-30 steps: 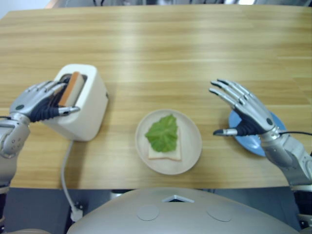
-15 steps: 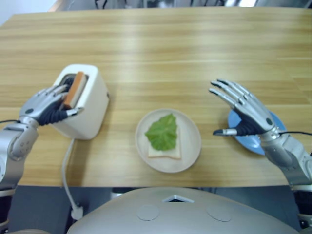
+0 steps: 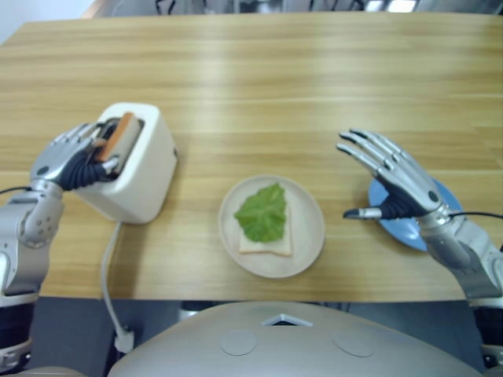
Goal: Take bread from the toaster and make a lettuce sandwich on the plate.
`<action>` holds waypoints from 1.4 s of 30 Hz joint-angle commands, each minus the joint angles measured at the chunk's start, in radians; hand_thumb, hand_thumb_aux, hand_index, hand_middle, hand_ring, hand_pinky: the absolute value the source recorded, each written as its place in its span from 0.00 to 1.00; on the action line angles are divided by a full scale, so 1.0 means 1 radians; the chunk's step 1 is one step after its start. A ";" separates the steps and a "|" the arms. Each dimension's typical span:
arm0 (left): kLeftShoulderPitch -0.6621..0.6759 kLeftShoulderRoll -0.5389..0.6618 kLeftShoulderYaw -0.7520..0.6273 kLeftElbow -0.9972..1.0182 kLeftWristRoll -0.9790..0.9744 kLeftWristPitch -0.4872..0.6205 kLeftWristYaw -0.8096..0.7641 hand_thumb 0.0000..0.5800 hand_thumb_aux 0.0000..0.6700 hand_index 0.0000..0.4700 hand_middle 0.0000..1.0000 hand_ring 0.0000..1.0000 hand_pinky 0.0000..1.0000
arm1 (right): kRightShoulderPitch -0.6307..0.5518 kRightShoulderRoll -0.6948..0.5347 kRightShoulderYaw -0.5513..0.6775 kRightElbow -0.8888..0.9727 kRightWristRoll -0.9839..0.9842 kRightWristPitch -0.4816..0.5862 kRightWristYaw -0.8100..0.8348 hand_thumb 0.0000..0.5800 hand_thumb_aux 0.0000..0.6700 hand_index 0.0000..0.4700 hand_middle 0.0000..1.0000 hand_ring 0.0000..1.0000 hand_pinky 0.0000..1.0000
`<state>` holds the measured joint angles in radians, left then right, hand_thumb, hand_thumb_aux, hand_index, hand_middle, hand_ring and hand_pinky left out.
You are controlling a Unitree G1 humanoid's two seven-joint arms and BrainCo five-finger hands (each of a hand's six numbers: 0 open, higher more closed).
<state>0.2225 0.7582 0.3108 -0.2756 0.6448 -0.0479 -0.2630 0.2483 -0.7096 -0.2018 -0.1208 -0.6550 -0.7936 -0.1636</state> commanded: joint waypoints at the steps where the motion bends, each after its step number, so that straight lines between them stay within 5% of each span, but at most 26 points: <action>1: -0.018 -0.026 -0.003 0.028 -0.025 0.021 0.023 1.00 1.00 0.98 0.00 0.00 0.00 | -0.010 -0.005 -0.010 0.019 0.000 -0.009 -0.002 0.00 0.00 0.00 0.00 0.00 0.00; 20: -0.141 -0.165 -0.005 -0.079 -0.163 0.108 0.064 1.00 1.00 0.98 0.00 0.00 0.00 | -0.036 -0.016 -0.009 0.048 0.003 -0.034 0.001 0.00 0.00 0.00 0.00 0.00 0.00; 21: -0.141 -0.171 -0.012 -0.070 -0.165 0.111 0.064 1.00 1.00 0.98 0.67 0.67 0.67 | -0.037 -0.016 -0.010 0.049 0.003 -0.034 0.002 0.00 0.00 0.00 0.00 0.00 0.00; 22: -0.144 -0.178 -0.015 -0.061 -0.165 0.113 0.071 1.00 1.00 0.98 0.67 0.67 0.67 | -0.037 -0.016 -0.010 0.050 0.004 -0.035 0.002 0.00 0.00 0.00 0.00 0.00 0.00; 23: -0.148 -0.185 -0.016 -0.055 -0.168 0.116 0.077 1.00 1.00 0.98 1.00 1.00 1.00 | -0.038 -0.017 -0.009 0.051 0.004 -0.035 0.002 0.00 0.00 0.00 0.00 0.00 0.00; 42: -0.281 -0.258 0.000 0.046 -0.236 0.136 0.197 1.00 1.00 0.98 1.00 1.00 1.00 | -0.038 -0.011 -0.002 0.073 -0.025 -0.027 -0.007 0.00 0.00 0.00 0.00 0.00 0.00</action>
<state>-0.0387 0.5095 0.3096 -0.2396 0.4267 0.0822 -0.0800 0.2126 -0.7160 -0.2015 -0.0540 -0.6669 -0.8214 -0.1700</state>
